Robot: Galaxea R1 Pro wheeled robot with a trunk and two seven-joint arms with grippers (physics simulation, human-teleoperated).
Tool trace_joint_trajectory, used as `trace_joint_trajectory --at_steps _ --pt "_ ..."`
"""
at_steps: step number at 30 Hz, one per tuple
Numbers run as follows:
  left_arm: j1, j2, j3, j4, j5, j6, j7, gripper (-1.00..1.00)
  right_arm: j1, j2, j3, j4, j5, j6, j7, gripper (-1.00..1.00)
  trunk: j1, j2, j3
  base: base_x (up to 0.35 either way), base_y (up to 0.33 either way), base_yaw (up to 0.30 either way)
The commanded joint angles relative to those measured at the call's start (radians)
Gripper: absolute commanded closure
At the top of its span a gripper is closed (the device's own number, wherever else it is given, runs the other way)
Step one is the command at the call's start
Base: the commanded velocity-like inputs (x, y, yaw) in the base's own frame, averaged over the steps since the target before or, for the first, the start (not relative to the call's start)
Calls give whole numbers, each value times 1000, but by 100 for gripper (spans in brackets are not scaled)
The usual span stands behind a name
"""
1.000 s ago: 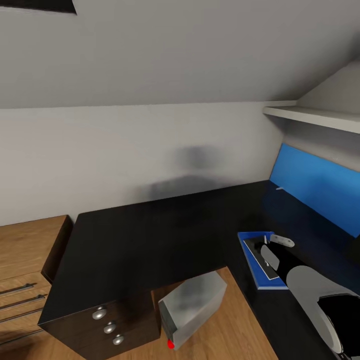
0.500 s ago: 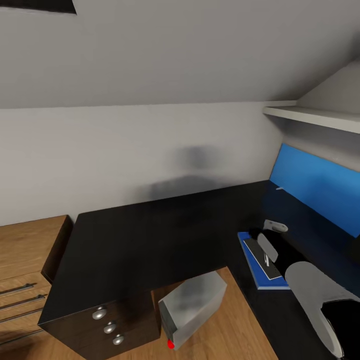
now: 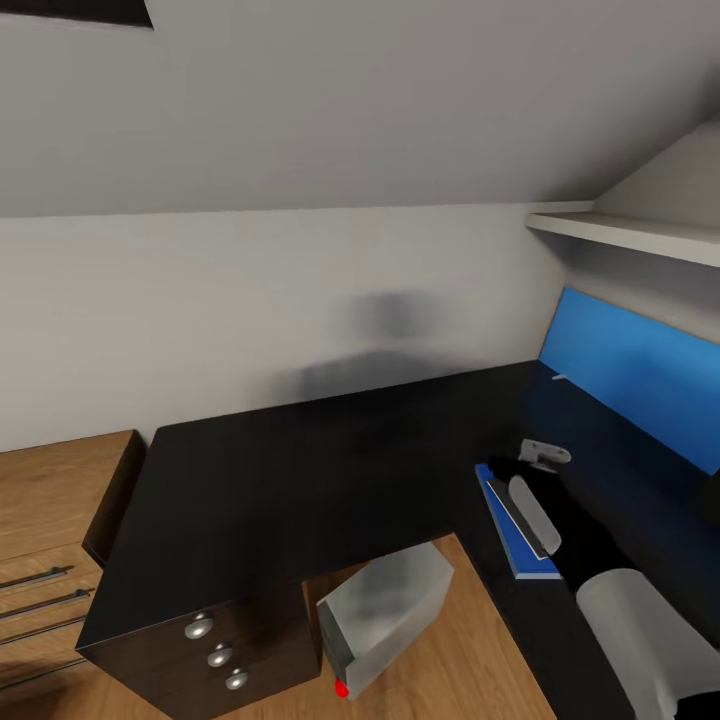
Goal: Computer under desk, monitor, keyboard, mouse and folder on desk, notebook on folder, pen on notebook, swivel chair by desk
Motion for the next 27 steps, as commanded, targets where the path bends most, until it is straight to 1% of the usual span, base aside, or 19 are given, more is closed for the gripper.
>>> trace_joint_trajectory --at_steps 1,2,3,7,10,13,18,19,24,25,26,27 --pt "-1 0 -9 0 4 -2 6 -100 13 -1 5 -29 -9 11 -21 -100 0 -1 -1 0 0 0" --pt "-1 0 -9 0 4 -2 5 -100 24 0 6 -55 -9 19 -30 -100 0 -1 -1 0 0 0" --pt "-1 0 -10 1 3 -2 5 -100 46 1 7 -103 -10 30 -46 -100 0 -1 -1 0 0 0" --pt "-1 0 -10 1 3 -2 4 -100 83 3 10 -173 -11 44 -63 -100 0 -1 -1 0 0 0" --pt "-1 0 -10 1 3 -2 4 -100 101 5 12 -208 -12 49 -69 -100 0 -1 -1 0 0 0" --pt "-1 1 -10 1 3 0 3 -100 115 16 12 -243 -12 52 -73 -100 0 -1 -1 0 0 0" --pt "-1 1 -10 1 2 2 2 -100 124 36 20 -262 -8 59 -76 -100 0 -1 -1 0 0 0" --pt "-1 1 -11 1 2 2 2 -100 127 45 44 -267 -7 63 -76 -100 0 -1 -1 0 0 0" --pt "-1 1 -12 1 2 2 2 -100 129 51 99 -273 -6 64 -77 -100 0 -1 -1 -27 0 0" --pt "-1 1 -12 1 3 2 2 -100 130 52 105 -273 -6 64 -77 -100 0 -1 -1 -144 0 0" --pt "-1 4 -11 1 4 3 2 -100 137 55 122 -275 -9 65 -76 -100 0 -1 -1 -286 0 0" --pt "-1 7 -11 1 4 4 2 -100 138 56 124 -280 -11 66 -76 -100 0 -1 -1 -304 0 0"
